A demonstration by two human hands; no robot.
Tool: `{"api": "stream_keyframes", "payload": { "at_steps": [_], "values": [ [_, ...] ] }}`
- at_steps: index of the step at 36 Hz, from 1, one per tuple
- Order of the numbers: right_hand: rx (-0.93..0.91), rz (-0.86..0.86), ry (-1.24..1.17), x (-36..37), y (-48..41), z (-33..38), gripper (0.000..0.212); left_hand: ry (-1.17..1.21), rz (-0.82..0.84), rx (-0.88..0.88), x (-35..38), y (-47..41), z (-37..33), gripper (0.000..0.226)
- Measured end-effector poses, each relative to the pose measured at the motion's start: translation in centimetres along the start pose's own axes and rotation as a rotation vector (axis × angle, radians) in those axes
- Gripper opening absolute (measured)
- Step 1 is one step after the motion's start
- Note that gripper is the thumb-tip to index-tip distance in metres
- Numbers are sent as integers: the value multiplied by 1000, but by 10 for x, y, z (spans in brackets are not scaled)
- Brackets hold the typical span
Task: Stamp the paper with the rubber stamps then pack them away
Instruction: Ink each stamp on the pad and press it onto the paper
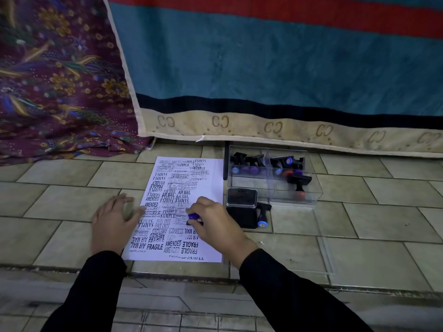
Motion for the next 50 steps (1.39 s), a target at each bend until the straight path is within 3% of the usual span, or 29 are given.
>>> {"api": "stream_keyframes", "payload": {
  "at_steps": [6, 12, 17, 23, 29, 39, 43, 47, 50],
  "values": [
    [76, -51, -24, -5, 1, -7, 23, 3, 7, -7, -3, 2, -2, 39],
    [213, -372, -126, -61, 35, -39, 18, 7, 6, -13, -4, 2, -4, 40],
    [315, -473, -71, -94, 83, -69, 18, -4, 23, -15, -5, 2, -5, 40],
    [400, -485, 92, -97, 125, -95, 16, -7, 30, -17, -5, 3, -6, 41],
    [431, -387, 119, -74, 131, -108, 25, -8, 28, -16, -6, 4, -7, 41],
    [430, -282, 168, -63, 127, -111, 21, -5, 4, -3, -3, 2, -3, 40],
    [383, -377, 204, -79, 122, -105, 18, -8, -5, 9, -2, 1, -2, 39],
    [443, -502, 190, -103, 109, -116, 11, -15, 8, 9, 0, -1, 1, 41],
    [528, -522, 328, -125, 91, -133, 14, -5, 15, 4, 0, -1, 2, 51]
  ]
}}
Point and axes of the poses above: each hand's wrist, its own y-axis away from the middle knuckle, its own x-axis out of the palm, z = x × y, the point moved 5 cm from there along -y, towards the middle knuckle, and after that the axes turned 7 degrees about z, right-handed, at the moved point
